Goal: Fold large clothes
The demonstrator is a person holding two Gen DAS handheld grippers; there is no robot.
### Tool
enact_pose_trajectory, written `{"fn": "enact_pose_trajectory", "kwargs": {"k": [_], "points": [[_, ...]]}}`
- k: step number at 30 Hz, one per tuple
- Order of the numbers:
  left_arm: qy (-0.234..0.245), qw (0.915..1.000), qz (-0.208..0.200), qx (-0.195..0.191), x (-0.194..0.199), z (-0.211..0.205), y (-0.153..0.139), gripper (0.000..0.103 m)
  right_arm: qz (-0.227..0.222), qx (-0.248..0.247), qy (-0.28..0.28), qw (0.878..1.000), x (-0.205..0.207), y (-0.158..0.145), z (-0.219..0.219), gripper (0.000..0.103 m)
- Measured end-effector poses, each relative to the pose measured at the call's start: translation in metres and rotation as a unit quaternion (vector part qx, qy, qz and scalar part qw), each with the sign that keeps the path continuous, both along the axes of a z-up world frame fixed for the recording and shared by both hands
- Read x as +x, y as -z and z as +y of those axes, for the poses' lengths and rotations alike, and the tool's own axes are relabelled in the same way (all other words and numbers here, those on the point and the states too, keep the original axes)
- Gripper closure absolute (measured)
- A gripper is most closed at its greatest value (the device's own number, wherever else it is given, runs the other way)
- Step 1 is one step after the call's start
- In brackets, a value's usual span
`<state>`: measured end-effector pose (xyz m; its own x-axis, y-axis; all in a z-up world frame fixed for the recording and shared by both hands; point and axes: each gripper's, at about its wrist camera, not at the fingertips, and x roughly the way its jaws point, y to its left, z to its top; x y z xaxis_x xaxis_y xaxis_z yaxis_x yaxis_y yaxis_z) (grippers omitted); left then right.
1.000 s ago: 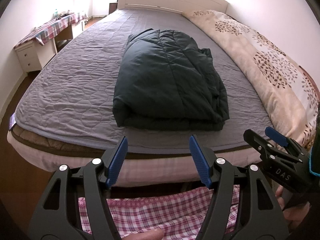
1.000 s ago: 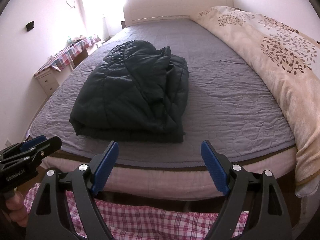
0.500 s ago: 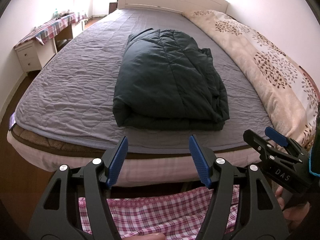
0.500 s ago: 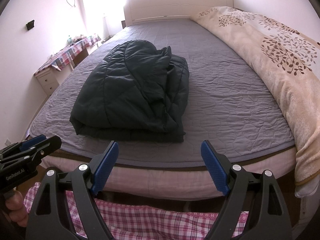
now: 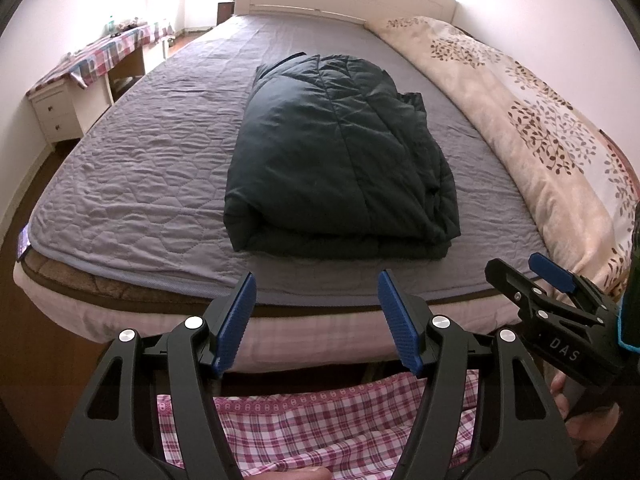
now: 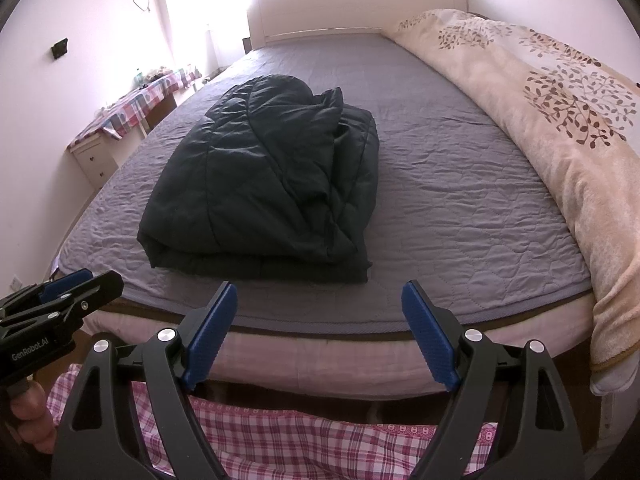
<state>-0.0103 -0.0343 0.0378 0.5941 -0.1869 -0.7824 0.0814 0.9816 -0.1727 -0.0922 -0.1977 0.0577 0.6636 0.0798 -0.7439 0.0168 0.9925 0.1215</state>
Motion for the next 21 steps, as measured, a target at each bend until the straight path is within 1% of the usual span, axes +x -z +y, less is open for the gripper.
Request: {"fn": "enact_pose_trajectory", "kwargs": {"k": [21], "points": [[0.001,1.0000,0.003,0.000,0.0011,-0.0005,0.0035,0.040,0.005,0.003,-0.002,1.000,0.0026,0.0032,-0.0038,0.021]]}}
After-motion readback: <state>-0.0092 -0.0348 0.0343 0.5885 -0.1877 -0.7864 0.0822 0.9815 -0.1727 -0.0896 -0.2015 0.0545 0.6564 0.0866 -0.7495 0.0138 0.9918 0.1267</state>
